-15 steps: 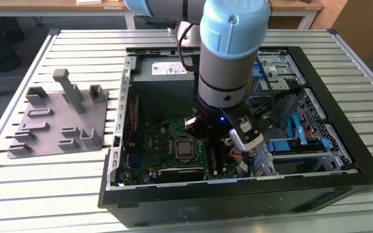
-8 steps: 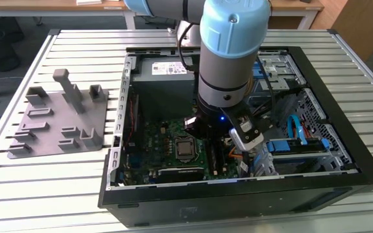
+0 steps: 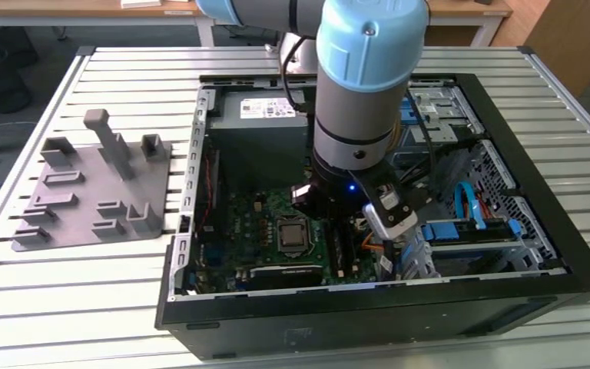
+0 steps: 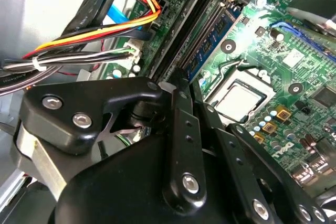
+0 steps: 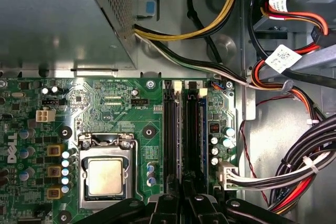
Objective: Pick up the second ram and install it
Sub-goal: 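Insert the second ram into the second slot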
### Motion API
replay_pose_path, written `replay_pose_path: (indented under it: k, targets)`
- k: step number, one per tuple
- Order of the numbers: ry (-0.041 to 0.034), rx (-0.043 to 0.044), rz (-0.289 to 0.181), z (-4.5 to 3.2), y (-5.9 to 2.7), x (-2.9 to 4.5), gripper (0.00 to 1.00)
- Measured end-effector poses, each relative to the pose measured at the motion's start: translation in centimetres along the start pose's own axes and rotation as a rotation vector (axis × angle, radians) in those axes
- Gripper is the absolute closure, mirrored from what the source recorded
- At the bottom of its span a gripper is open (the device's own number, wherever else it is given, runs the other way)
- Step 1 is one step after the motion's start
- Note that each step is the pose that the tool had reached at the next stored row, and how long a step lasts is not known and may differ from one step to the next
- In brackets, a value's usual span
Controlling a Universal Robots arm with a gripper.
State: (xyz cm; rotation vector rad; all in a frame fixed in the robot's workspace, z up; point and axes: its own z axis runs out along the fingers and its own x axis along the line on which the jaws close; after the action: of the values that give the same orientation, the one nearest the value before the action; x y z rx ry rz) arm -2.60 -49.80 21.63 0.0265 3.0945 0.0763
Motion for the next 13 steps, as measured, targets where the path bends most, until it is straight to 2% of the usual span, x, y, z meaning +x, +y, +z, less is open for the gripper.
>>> replay_pose_path:
  k: [9,13]
  targets:
    - [0.0001,0.0058,0.0,0.44,-0.01,0.02,0.86]
    - [-0.0008,0.0054,0.0,0.48,0.02,0.07,0.86]
